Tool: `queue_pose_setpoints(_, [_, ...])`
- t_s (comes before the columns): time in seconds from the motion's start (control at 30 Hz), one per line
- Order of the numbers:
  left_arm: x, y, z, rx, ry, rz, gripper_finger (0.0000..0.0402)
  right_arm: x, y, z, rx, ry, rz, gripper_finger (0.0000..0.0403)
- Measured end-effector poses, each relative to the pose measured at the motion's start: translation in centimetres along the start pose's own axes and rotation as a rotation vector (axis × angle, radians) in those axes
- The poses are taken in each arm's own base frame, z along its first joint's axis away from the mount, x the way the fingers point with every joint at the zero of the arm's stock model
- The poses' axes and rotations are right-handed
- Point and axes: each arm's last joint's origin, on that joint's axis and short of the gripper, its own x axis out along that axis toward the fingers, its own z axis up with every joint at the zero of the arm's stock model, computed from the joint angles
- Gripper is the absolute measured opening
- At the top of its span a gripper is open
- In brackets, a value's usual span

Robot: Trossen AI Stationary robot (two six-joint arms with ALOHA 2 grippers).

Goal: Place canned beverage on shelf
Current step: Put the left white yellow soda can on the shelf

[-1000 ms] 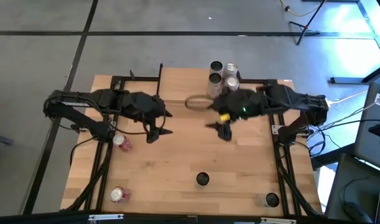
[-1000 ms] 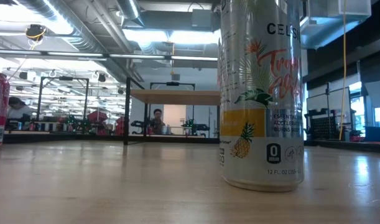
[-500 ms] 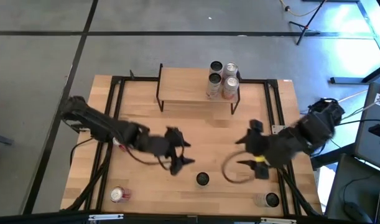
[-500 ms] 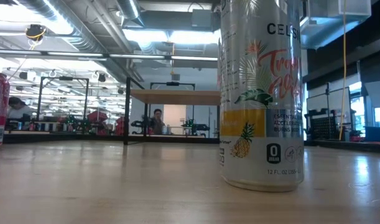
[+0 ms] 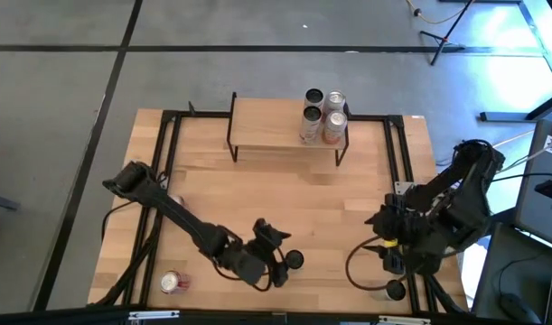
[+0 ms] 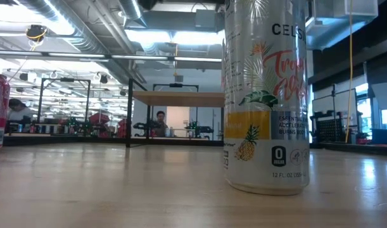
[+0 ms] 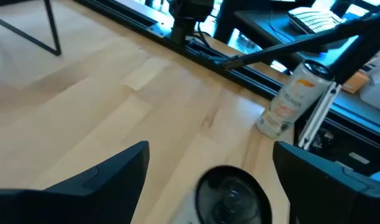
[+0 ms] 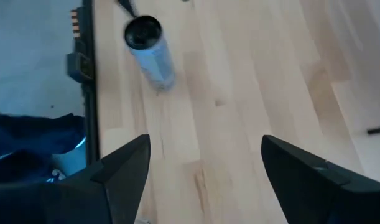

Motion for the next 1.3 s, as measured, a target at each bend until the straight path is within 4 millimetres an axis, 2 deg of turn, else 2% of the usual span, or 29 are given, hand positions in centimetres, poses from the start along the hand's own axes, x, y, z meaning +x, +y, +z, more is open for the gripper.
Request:
queue_pose_setpoints(0.17, [1.3,-0.5,-1.8,-0.017,0.0,-0.023,0.0334,1.3,0.2,-0.8,0.035,0.024,-0.017,0.0294])
queue_pose_setpoints(0.3, [1.5,-0.8,-2.1,-0.014,-0.008,-0.047,0.0334,1.8,0.3,-1.1,0.05,0.036,-0.021,0.0294])
queue_pose_setpoints(0.6, [1.3,-0.8,-2.5,0.065,0.02,-0.046,0.0334,1.8,0.3,-1.2,0.054,0.064,-0.005,0.0294])
queue_pose_setpoints(0.87, [2.6,-0.8,-4.8,0.102,0.05,-0.029,0.0334,1.8,0.3,-1.2,0.034,0.068,-0.003,0.0294])
queue_pose_setpoints(1.07, [3.1,-0.5,-5.4,0.116,0.065,-0.01,0.0334,1.8,0.3,-1.2,0.03,0.071,-0.002,0.0294])
queue_pose_setpoints(1.17, [3.6,-0.1,-5.1,0.087,0.091,-0.02,0.0323,1.8,0.2,-1.2,-0.025,0.072,-0.004,0.0294])
queue_pose_setpoints(1.3, [4.5,0.5,-4.4,0.06,0.14,-0.068,0.0284,1.8,0.4,-1.1,-0.038,0.07,0.01,0.0294])
